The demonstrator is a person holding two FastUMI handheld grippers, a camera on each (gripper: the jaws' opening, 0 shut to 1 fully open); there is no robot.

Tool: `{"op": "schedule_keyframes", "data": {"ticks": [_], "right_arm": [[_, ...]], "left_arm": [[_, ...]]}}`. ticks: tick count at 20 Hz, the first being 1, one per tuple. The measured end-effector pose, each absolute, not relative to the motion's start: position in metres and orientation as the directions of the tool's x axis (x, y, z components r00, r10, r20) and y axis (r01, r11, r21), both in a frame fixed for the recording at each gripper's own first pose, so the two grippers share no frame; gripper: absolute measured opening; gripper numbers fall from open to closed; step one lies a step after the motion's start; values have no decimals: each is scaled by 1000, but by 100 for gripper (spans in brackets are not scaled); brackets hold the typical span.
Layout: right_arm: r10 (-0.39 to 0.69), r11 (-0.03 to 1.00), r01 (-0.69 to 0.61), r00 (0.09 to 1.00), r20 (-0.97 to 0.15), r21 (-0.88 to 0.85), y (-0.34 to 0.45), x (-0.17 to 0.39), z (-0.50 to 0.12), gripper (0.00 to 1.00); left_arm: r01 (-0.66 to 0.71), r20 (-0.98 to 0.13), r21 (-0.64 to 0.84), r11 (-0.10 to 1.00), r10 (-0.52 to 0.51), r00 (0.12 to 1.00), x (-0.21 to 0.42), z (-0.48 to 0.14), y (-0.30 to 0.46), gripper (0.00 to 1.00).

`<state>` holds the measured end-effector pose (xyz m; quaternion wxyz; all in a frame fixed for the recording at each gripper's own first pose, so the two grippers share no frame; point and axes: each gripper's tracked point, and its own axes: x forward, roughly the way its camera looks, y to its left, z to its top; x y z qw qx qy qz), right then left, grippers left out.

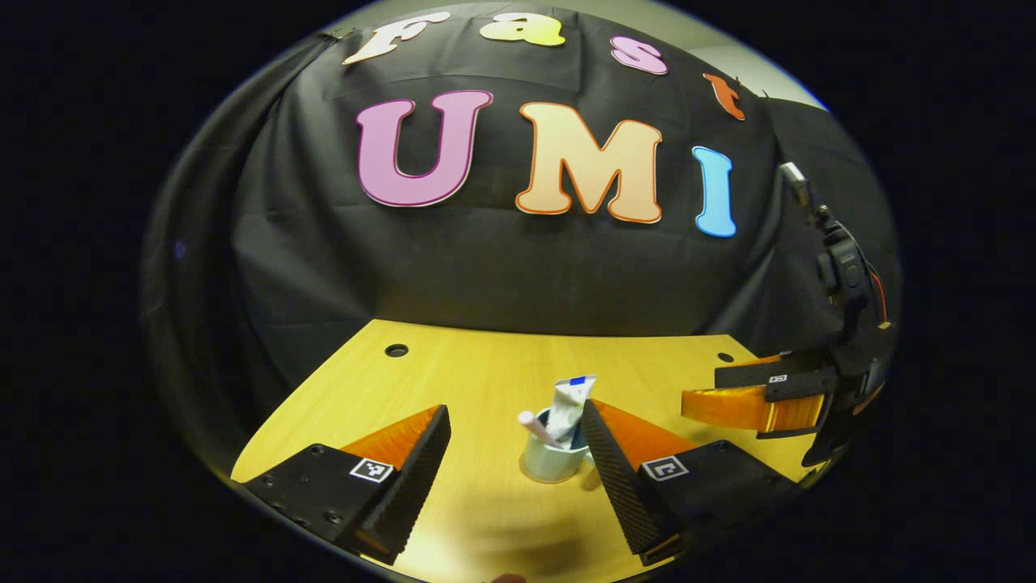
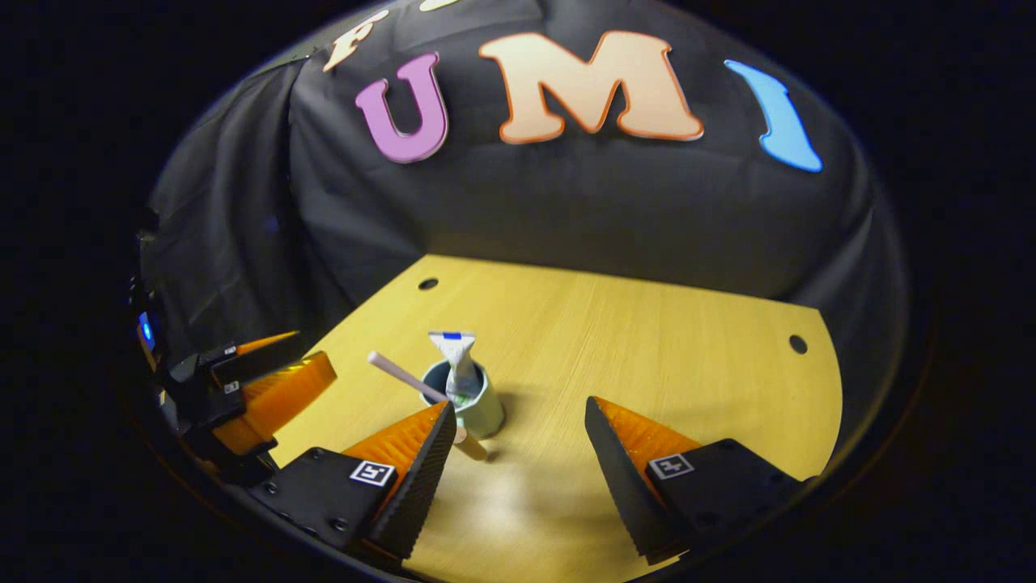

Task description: Put the toothbrush and toothpaste on the desktop into the cup, then pick up the cup and place it on the coaster on the desktop.

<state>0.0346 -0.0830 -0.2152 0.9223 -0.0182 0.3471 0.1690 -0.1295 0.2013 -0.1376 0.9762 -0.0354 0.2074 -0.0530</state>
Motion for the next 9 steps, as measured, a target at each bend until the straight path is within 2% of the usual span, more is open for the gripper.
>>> {"op": "schedule_keyframes", "data": {"ticks": [4, 9], "right_arm": [[262, 960, -278, 844, -468, 37, -108, 32, -161, 97], [187, 982, -176, 928, -321, 64, -145, 19, -114, 97]], "left_arm": [[121, -353, -110, 987, -153, 923, -122, -112, 171, 95], [148, -305, -112, 983, -175, 936, -117, -91, 145, 95]]}}
